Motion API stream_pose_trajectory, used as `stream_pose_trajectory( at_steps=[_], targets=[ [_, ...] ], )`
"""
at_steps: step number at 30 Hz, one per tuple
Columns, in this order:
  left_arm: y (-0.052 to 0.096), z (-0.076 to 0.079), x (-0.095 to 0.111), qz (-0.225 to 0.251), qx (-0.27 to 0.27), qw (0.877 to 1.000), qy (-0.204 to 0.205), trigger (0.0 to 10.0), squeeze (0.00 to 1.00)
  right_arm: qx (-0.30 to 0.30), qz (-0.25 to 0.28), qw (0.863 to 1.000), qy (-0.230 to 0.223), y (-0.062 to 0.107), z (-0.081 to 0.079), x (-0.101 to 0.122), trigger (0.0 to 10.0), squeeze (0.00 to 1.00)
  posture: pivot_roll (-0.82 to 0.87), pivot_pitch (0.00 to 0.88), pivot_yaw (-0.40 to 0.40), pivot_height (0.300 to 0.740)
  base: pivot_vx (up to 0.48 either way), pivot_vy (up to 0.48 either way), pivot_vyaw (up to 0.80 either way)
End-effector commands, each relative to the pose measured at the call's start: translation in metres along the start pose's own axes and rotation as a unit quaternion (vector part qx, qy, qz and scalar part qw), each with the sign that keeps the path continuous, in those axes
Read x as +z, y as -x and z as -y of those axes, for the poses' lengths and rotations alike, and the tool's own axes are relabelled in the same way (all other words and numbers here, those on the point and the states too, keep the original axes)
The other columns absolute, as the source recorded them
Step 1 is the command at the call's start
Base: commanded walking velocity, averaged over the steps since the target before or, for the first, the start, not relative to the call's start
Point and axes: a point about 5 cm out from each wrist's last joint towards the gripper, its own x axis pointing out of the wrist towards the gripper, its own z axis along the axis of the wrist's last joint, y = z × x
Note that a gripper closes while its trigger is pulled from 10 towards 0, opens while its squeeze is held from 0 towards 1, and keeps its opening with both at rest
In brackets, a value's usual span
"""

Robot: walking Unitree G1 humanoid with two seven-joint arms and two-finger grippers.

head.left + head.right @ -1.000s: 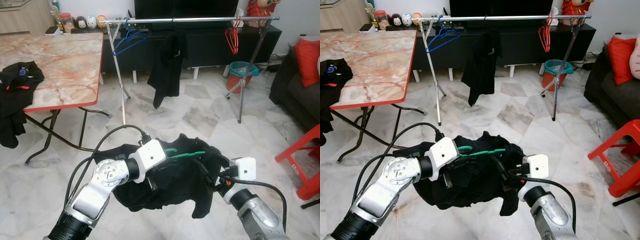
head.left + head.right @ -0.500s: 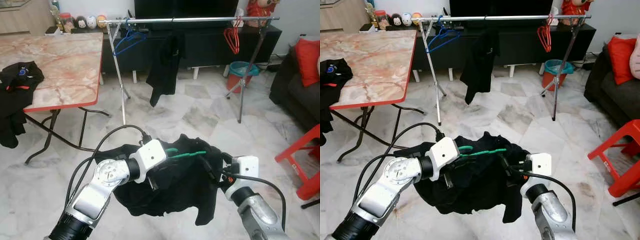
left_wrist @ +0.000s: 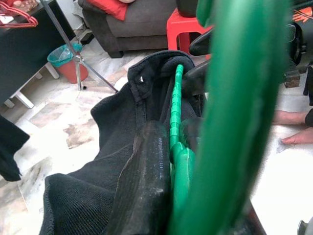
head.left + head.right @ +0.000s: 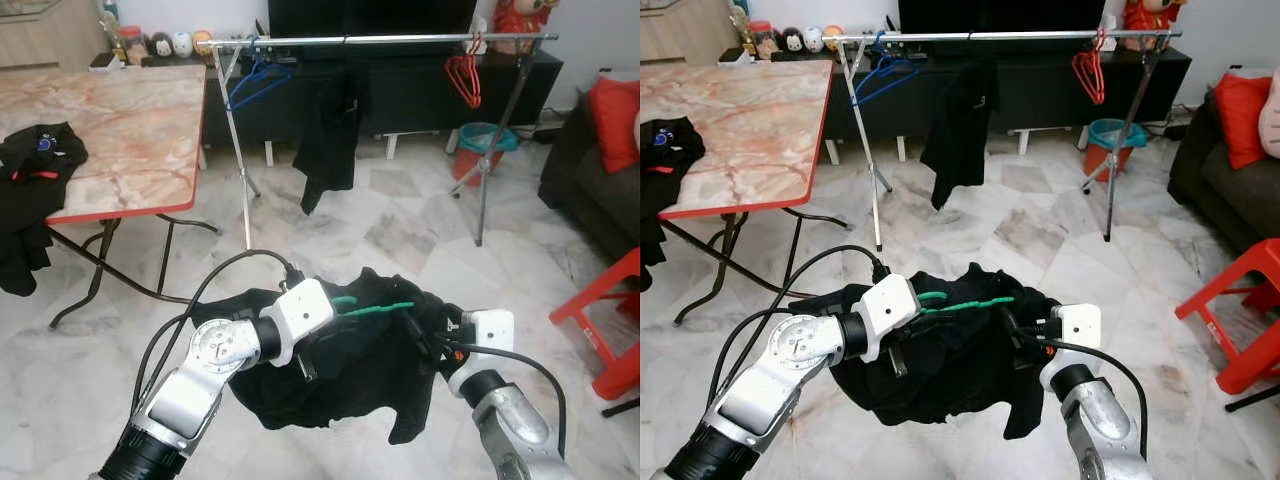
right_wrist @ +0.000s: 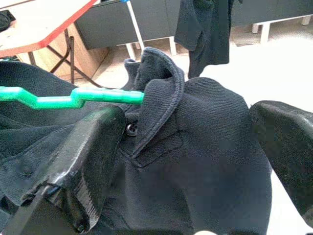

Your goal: Hang hanger

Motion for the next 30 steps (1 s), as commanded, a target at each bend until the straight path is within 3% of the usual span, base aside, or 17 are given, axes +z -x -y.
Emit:
stream_pose_trajectory(
  at_steps=[1,28,29,30],
  targets=[
    [0.001,-0.004,0.009,0.022,0.009,1.0,-0.011,10.0,0.0,-0.009,0.004,1.0,0.004,-0.002,0.002,0.001,10.0,0.0,0.07,0.0,-0.007,0.74,0.0,0.0,0.0],
    [-0.001,0.0,0.011,0.031,0.007,0.999,-0.008,10.0,0.0,-0.008,0.04,0.999,-0.016,-0.019,-0.003,0.001,10.0,0.0,0.08,0.0,-0.015,0.74,0.0,0.0,0.0],
    [-0.001,0.0,0.01,0.03,0.008,0.999,-0.007,10.0,0.0,-0.013,0.034,0.999,-0.013,-0.019,-0.002,-0.001,6.1,0.0,0.08,0.0,-0.015,0.74,0.0,0.0,0.0],
    [-0.001,0.0,0.01,0.03,0.008,0.999,-0.007,10.0,0.0,-0.011,0.033,0.999,-0.011,-0.018,-0.002,-0.002,0.0,0.0,0.08,0.0,-0.016,0.74,0.0,0.0,0.0]
  ],
)
